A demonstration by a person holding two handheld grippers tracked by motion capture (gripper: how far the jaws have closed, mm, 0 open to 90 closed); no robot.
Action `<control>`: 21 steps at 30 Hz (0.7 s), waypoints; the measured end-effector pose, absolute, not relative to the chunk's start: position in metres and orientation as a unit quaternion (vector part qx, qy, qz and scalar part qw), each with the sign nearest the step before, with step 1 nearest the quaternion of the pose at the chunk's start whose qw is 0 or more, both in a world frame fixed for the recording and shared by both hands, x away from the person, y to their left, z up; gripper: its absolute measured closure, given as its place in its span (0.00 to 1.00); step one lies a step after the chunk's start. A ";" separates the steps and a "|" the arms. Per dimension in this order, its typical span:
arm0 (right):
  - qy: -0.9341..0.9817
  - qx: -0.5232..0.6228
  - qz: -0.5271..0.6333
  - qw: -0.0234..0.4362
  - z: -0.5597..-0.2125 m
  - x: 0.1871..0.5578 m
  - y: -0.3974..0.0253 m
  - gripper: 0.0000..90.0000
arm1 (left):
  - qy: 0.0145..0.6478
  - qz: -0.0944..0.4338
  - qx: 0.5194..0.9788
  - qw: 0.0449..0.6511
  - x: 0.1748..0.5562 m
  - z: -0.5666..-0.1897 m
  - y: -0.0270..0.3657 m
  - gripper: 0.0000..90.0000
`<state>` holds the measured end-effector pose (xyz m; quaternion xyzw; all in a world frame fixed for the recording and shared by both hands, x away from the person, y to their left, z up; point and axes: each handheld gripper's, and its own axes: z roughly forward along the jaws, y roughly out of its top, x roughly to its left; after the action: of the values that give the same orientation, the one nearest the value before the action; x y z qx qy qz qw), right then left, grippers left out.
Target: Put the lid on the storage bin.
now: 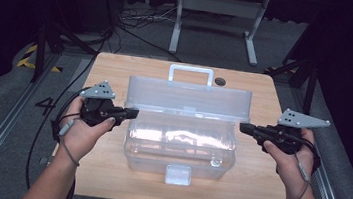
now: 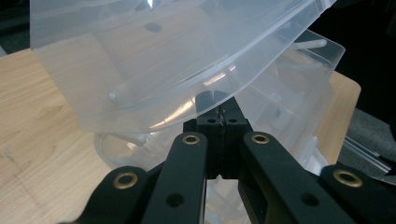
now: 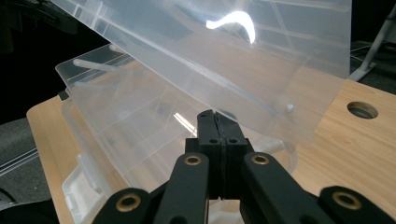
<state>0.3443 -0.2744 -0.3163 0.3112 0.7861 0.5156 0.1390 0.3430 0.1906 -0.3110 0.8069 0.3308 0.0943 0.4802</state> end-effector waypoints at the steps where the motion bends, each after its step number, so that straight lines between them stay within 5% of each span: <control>1: 0.786 0.312 0.516 0.139 -0.318 0.343 -0.275 1.00 | 0.332 0.096 0.807 0.479 0.342 -0.312 0.191 1.00; 21: 0.786 0.326 0.510 0.123 -0.331 0.334 -0.279 1.00 | 0.343 0.098 0.817 0.452 0.331 -0.322 0.190 1.00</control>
<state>0.3343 -0.2789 -0.3310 0.3263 0.7860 0.5104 0.1232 0.3307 0.1896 -0.3221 0.8172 0.3433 0.0978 0.4524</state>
